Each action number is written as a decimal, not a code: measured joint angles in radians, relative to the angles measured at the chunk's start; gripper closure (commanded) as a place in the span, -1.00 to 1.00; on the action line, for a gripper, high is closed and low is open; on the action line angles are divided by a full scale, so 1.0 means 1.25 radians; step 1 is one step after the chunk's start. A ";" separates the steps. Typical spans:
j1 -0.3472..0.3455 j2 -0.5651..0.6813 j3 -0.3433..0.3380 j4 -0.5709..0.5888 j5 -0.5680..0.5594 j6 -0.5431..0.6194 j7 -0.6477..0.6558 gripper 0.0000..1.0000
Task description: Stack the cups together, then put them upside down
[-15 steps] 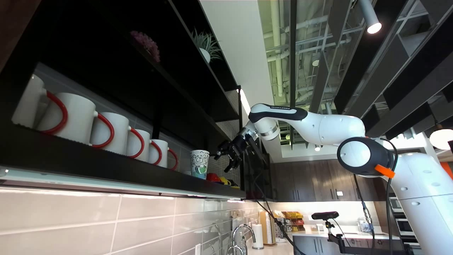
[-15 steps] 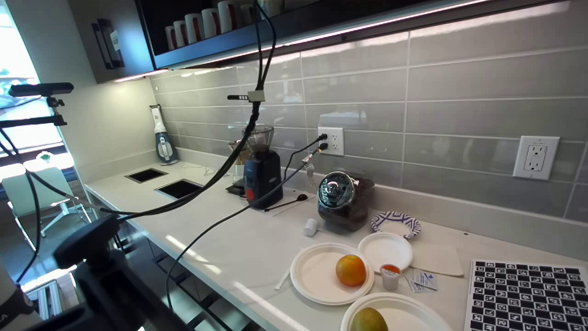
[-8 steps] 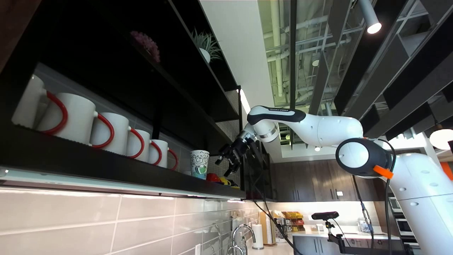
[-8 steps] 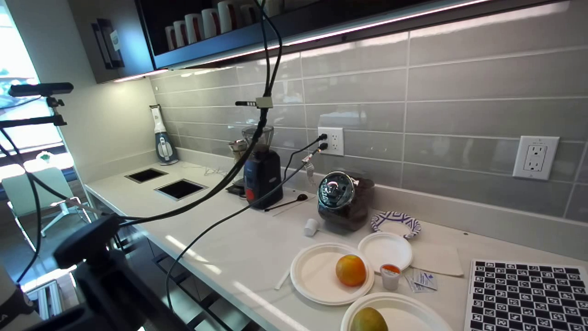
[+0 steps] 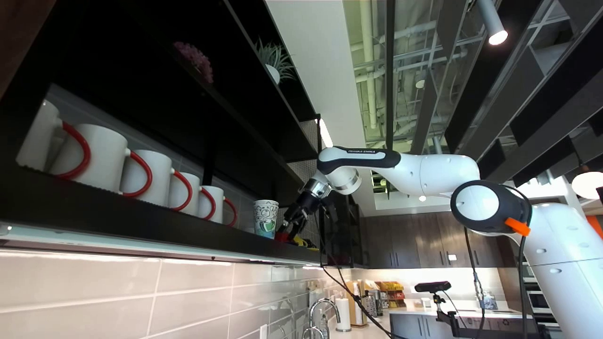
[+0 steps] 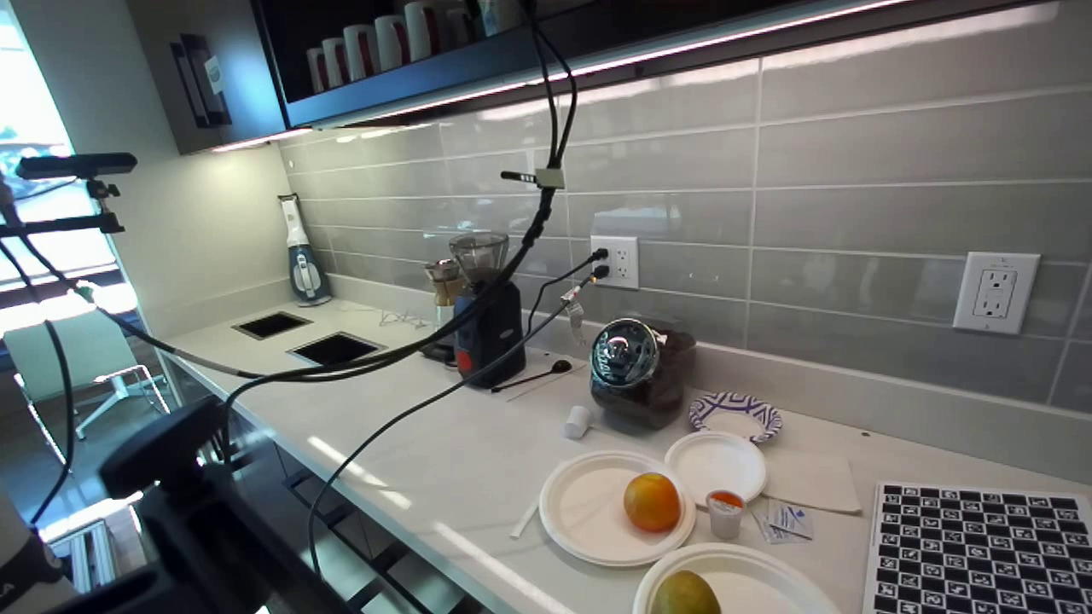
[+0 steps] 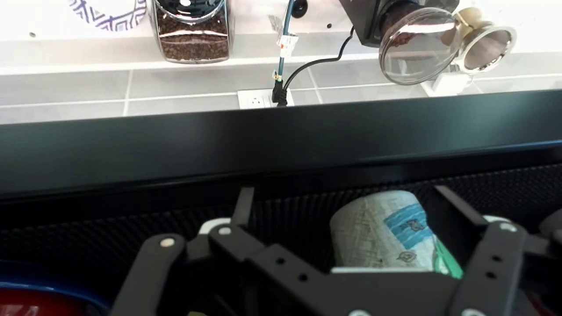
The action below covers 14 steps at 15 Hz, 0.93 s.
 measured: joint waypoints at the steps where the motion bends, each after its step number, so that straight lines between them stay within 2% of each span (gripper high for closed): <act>1: 0.002 -0.004 0.001 -0.006 -0.001 0.003 -0.006 -1.00; 5: 0.003 -0.007 0.001 -0.008 -0.002 0.003 -0.023 -1.00; 10: 0.017 -0.005 0.014 -0.020 -0.003 0.019 -0.148 -1.00; 14: 0.022 -0.012 0.020 -0.041 -0.003 0.076 -0.235 -1.00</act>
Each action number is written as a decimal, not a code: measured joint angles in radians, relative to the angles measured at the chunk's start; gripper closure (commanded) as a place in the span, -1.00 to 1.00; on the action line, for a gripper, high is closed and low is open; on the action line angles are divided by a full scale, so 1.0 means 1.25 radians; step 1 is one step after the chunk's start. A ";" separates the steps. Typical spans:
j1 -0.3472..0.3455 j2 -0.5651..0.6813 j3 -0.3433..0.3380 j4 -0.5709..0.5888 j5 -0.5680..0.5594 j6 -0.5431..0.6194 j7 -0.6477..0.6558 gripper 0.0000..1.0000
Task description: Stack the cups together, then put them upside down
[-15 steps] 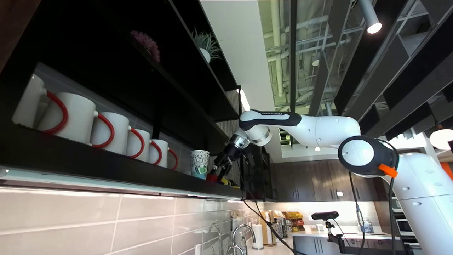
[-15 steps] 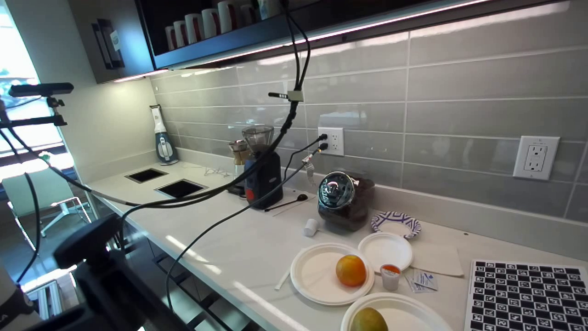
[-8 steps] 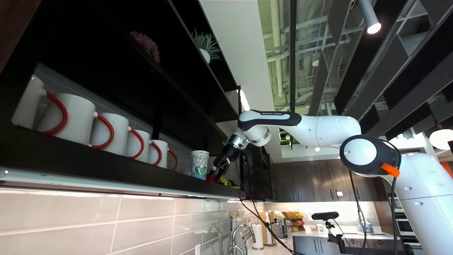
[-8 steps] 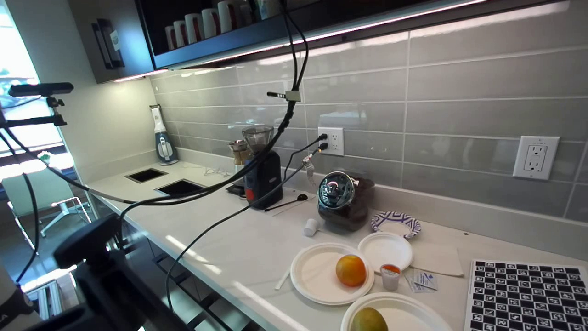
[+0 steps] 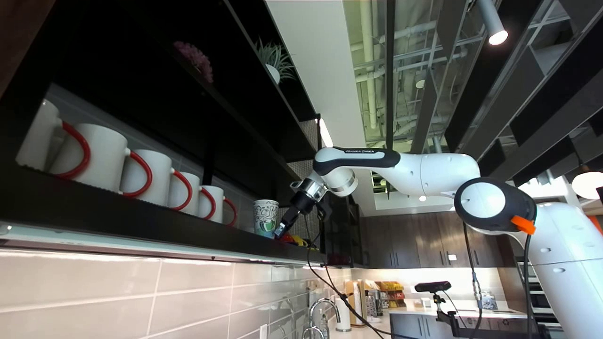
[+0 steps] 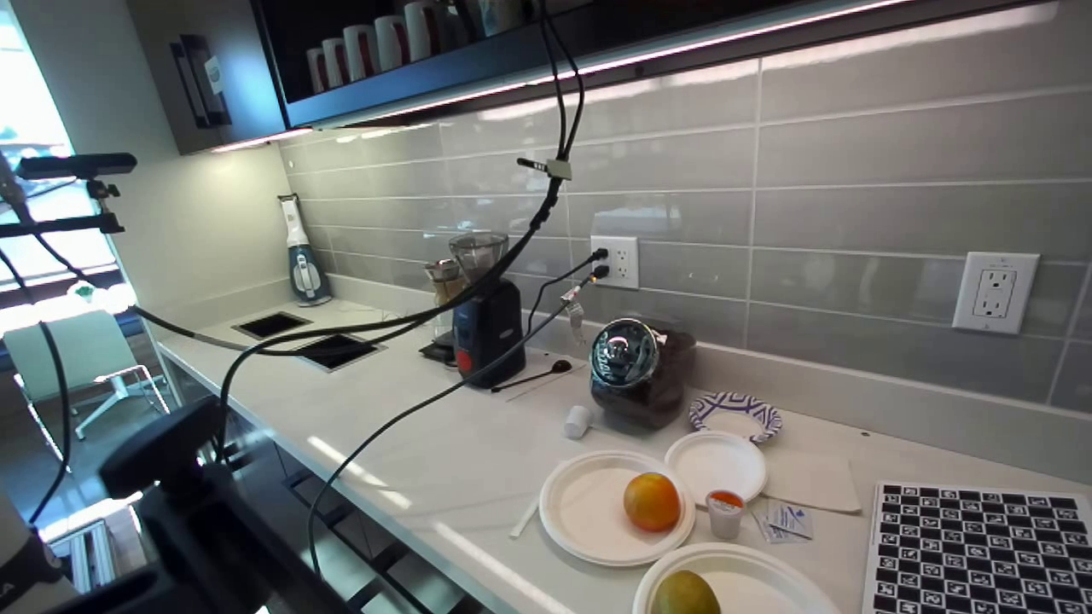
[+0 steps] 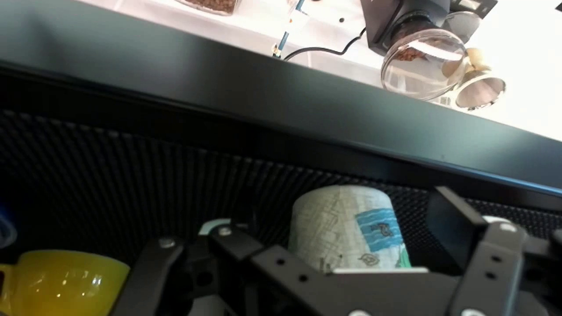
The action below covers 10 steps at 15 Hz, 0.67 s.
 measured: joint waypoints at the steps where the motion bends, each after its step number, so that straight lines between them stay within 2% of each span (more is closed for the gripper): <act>1: 0.000 -0.004 0.001 -0.007 0.002 0.012 -0.017 -1.00; 6: 0.000 -0.013 0.001 -0.028 0.035 0.031 -0.065 -1.00; 10: -0.003 -0.013 0.000 -0.038 0.115 0.032 -0.103 -1.00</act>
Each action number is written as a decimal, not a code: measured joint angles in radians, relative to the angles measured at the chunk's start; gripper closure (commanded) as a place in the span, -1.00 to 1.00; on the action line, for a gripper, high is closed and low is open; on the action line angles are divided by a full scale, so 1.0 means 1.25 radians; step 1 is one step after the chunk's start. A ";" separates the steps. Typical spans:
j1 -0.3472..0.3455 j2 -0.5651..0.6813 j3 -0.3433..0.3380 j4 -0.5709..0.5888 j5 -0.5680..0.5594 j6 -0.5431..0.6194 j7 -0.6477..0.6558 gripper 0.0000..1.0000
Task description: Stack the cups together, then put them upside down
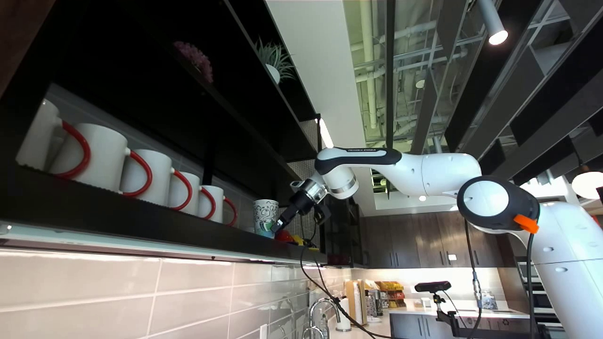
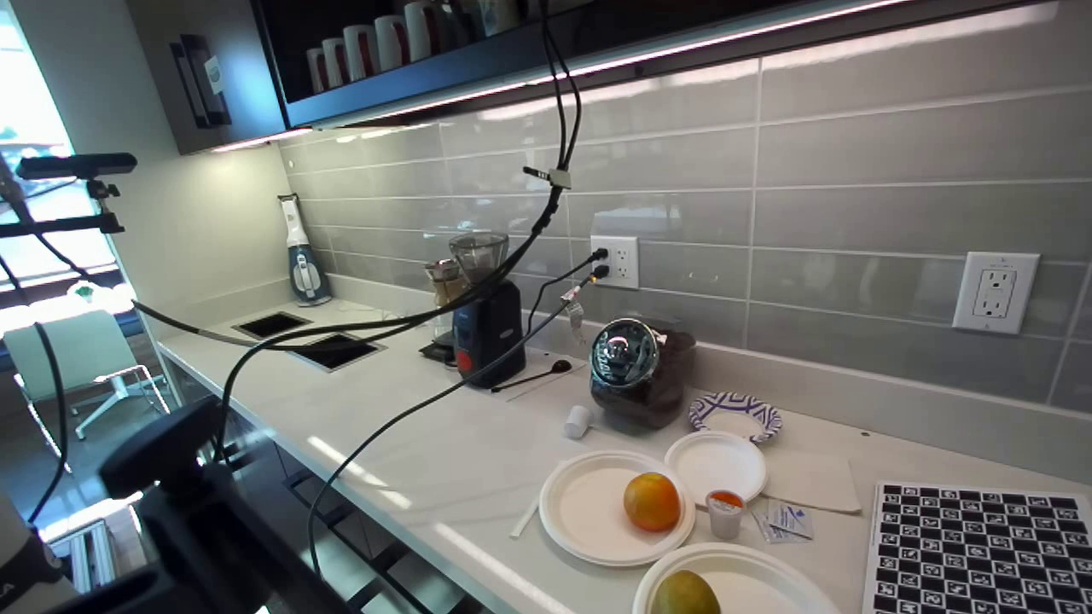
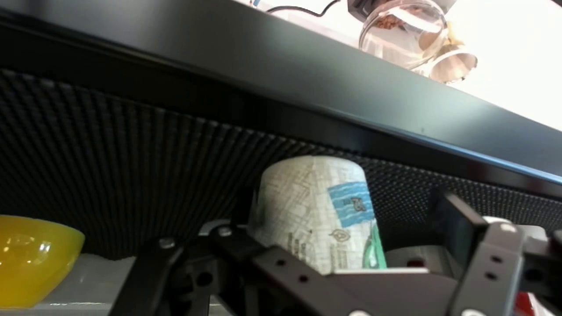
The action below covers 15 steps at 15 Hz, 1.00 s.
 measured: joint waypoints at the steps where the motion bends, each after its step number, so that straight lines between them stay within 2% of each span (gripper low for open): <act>1: -0.001 0.000 0.000 -0.004 0.017 0.003 -0.009 -0.94; 3: -0.002 0.001 -0.001 -0.013 0.034 0.009 -0.022 -0.50; 8: -0.001 0.016 0.000 -0.014 0.041 0.017 -0.033 0.20; 15: 0.003 0.018 0.001 -0.014 0.035 0.049 -0.034 0.24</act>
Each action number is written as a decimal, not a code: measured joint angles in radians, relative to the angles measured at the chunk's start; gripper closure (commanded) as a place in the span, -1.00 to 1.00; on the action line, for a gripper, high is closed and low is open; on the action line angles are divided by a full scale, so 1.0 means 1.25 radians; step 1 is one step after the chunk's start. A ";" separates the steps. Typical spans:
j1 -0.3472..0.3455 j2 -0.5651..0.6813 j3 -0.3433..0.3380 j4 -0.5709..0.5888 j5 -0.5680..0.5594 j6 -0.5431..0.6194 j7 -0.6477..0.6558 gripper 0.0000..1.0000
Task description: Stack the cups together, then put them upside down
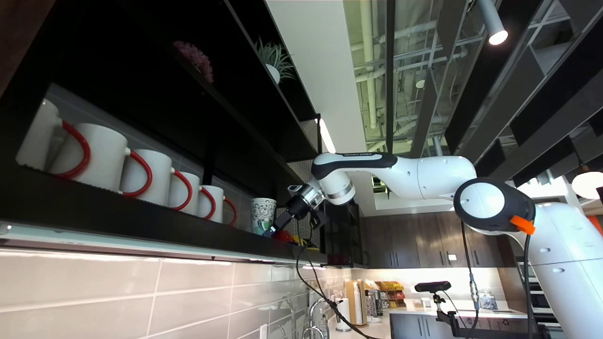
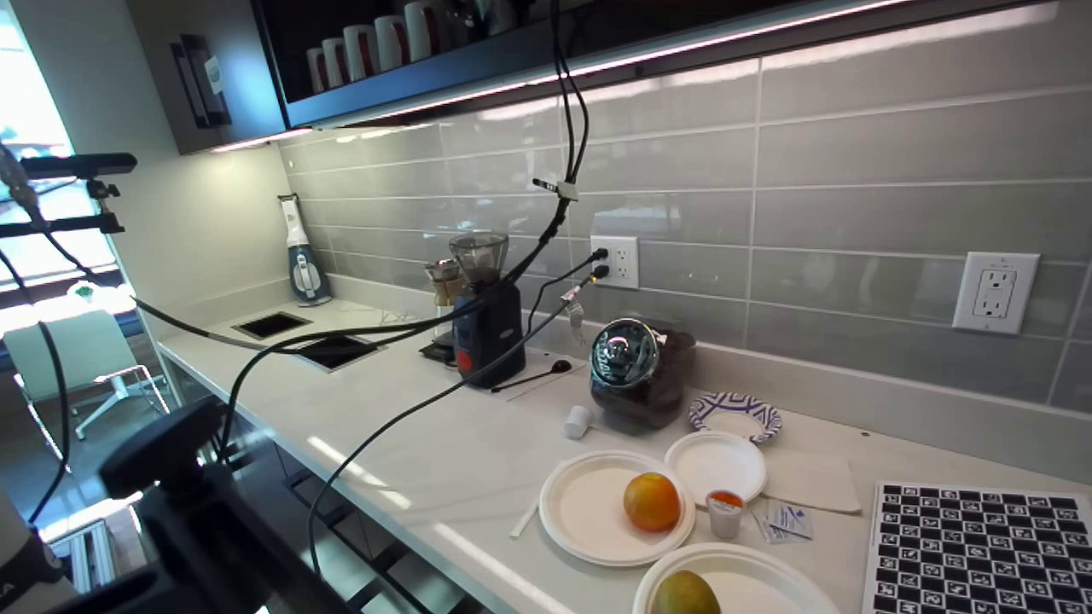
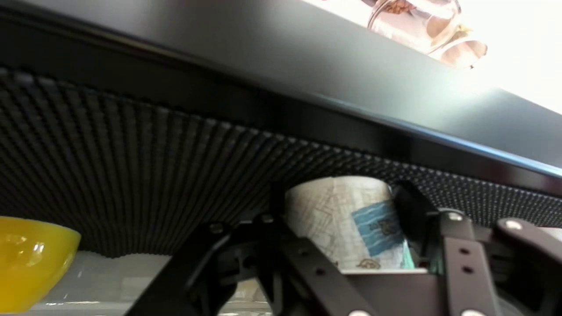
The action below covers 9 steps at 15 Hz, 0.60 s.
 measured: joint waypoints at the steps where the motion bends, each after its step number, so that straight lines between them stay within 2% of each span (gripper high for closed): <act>1: 0.003 -0.001 0.000 0.000 -0.010 0.009 0.000 0.24; 4: 0.022 -0.008 0.002 -0.002 -0.112 0.066 0.004 0.24; 9: 0.064 -0.049 0.012 -0.063 -0.353 0.177 0.032 0.24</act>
